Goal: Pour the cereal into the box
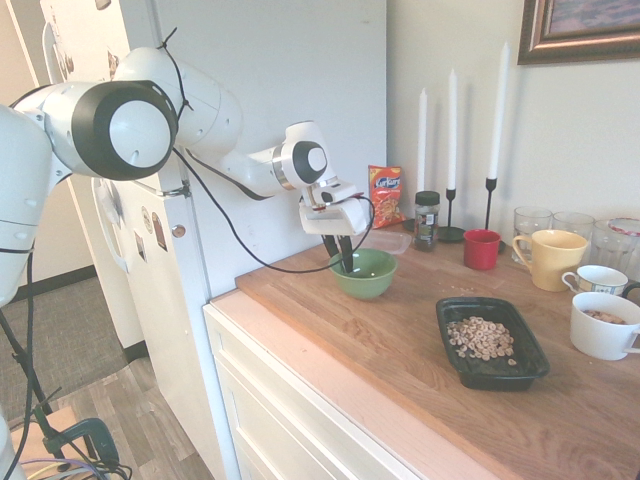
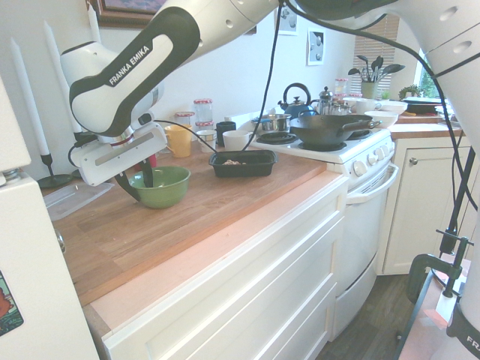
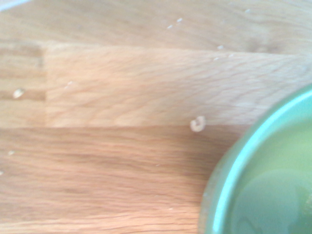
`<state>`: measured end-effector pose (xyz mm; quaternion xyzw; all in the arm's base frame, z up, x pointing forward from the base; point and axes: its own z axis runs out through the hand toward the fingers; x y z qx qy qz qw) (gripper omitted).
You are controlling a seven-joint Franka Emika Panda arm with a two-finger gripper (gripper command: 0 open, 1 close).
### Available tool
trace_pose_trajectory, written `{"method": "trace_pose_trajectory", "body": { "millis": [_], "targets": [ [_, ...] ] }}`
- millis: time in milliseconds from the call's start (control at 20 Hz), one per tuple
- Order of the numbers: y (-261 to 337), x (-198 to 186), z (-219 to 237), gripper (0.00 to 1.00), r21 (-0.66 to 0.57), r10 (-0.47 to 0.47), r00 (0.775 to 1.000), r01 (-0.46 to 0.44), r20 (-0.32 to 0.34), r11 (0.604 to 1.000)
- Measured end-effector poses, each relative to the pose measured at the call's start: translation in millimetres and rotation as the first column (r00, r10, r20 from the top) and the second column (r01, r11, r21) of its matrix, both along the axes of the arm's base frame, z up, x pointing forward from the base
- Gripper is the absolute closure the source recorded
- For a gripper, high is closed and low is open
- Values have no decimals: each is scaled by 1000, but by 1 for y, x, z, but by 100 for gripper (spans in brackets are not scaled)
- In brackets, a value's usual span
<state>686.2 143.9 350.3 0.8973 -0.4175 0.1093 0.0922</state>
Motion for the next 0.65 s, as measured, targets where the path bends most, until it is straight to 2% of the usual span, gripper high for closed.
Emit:
{"method": "trace_pose_trajectory", "body": {
  "millis": [300, 650],
  "targets": [
    [-16, 0, 9, 0, 83, -20, 1000, 21, -15, 996],
    [-28, -9, 55, 0, 175, -18, 1000, 21, -15, 984]
  ]
}}
